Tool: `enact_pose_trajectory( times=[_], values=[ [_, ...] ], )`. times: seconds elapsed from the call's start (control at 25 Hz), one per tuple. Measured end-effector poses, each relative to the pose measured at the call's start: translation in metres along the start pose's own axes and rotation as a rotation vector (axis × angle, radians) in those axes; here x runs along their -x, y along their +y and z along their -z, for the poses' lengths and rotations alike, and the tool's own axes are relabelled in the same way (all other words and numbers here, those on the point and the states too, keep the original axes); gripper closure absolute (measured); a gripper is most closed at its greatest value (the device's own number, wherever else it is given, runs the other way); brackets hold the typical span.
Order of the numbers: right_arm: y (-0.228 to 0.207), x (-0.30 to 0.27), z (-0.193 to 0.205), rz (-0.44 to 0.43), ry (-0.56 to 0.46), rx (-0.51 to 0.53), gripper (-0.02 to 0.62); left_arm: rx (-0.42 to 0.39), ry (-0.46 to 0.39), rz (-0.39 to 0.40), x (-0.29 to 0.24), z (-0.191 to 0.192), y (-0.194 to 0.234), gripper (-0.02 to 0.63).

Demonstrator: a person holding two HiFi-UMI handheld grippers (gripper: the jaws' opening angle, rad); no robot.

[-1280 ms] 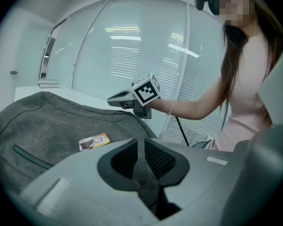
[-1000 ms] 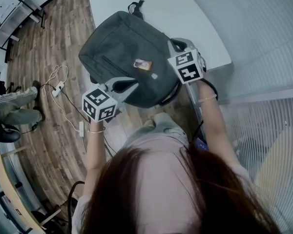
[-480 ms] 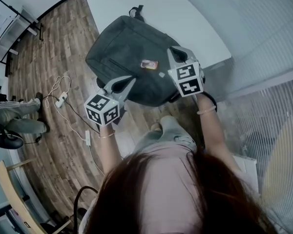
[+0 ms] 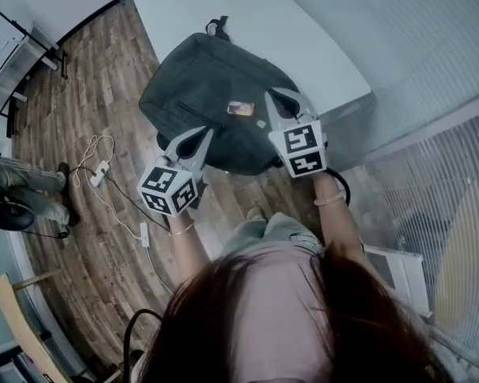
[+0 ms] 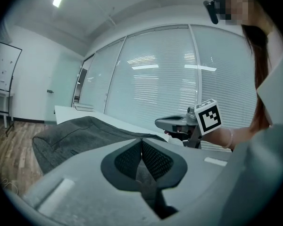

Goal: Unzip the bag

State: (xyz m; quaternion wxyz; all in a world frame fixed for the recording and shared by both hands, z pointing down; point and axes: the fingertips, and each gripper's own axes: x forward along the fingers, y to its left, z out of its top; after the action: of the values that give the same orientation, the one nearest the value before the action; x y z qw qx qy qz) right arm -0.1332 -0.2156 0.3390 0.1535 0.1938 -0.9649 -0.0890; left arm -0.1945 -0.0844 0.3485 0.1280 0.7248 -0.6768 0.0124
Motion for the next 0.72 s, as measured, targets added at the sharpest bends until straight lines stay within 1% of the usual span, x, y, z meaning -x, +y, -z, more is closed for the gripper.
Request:
enact_pose_trajectory(
  times=[0.08,0.24,0.44,0.72],
  values=[
    [0.001,0.008,-0.004,0.013,-0.022,-0.009,0.592,-0.015,-0.014,-0.032,0.002,-0.005,-0.002,0.595],
    [0.007,0.022,-0.007,0.039,-0.050,0.000,0.592,-0.049,-0.009,-0.096,0.004,-0.006,-0.004,0.597],
    [0.015,0.040,-0.006,0.029,-0.066,-0.037,0.592,-0.057,-0.017,-0.126,0.009,-0.004,-0.016,0.597],
    [0.018,0.068,-0.006,0.014,-0.094,-0.083,0.592,-0.091,-0.052,-0.179,0.023,-0.013,-0.039,0.597]
  ],
)
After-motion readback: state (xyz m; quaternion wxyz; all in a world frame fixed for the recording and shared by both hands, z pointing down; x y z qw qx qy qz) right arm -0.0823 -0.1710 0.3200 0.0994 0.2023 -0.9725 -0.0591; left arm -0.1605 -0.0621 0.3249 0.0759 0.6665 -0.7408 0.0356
